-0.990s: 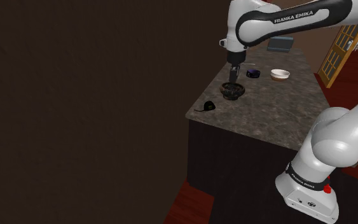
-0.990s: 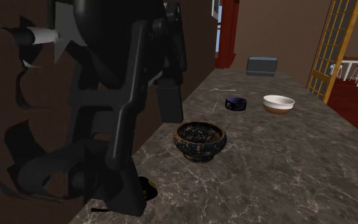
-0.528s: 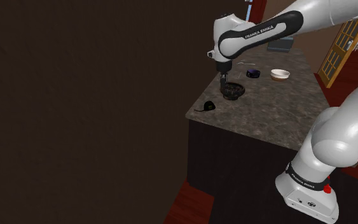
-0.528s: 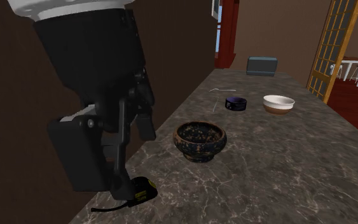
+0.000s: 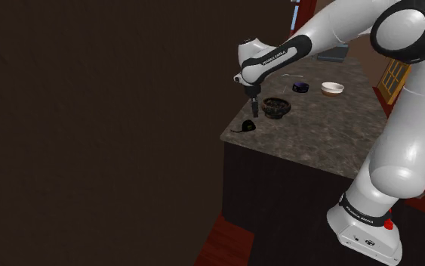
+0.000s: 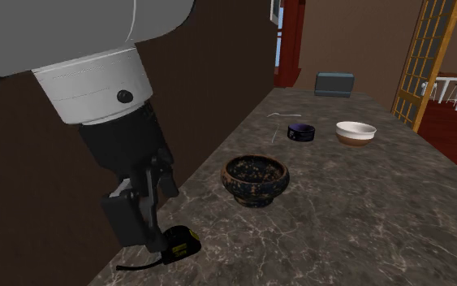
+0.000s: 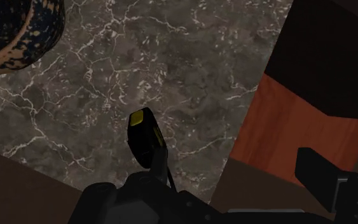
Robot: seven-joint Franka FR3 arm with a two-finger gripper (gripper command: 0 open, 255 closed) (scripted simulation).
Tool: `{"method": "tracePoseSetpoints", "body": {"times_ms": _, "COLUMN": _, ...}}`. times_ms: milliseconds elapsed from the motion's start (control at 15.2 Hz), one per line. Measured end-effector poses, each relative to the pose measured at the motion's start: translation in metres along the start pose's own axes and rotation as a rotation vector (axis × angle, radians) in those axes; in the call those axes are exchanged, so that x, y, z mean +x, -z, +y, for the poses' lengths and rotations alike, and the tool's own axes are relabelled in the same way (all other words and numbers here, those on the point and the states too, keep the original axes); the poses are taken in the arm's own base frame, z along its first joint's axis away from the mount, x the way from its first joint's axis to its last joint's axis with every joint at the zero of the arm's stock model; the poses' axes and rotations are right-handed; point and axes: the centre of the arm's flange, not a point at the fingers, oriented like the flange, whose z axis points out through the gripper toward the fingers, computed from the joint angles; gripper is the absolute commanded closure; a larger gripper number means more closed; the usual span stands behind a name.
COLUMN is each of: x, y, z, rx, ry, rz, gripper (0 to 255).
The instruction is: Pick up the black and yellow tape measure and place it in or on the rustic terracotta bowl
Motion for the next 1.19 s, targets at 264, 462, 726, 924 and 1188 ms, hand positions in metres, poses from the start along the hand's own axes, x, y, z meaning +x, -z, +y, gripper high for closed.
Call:
{"method": "tracePoseSetpoints", "body": {"times_ms": 264, "x": 0.031, "y": -0.042, "z": 0.024, "rx": -0.006, "ry": 0.080, "rz": -0.025, "gripper": 0}}
{"method": "tracePoseSetpoints", "body": {"times_ms": 462, "x": 0.053, "y": -0.064, "z": 0.043, "rx": -0.011, "ry": 0.139, "rz": -0.043, "gripper": 0}}
{"method": "tracePoseSetpoints", "body": {"times_ms": 726, "x": 0.084, "y": -0.100, "z": 0.064, "rx": -0.015, "ry": 0.213, "rz": -0.066, "gripper": 0}}
{"method": "tracePoseSetpoints", "body": {"times_ms": 924, "x": 0.087, "y": -0.106, "z": 0.066, "rx": -0.026, "ry": 0.225, "rz": -0.060, "gripper": 0}}
{"method": "tracePoseSetpoints", "body": {"times_ms": 1188, "x": 0.085, "y": -0.121, "z": 0.067, "rx": -0.033, "ry": 0.238, "rz": -0.053, "gripper": 0}}
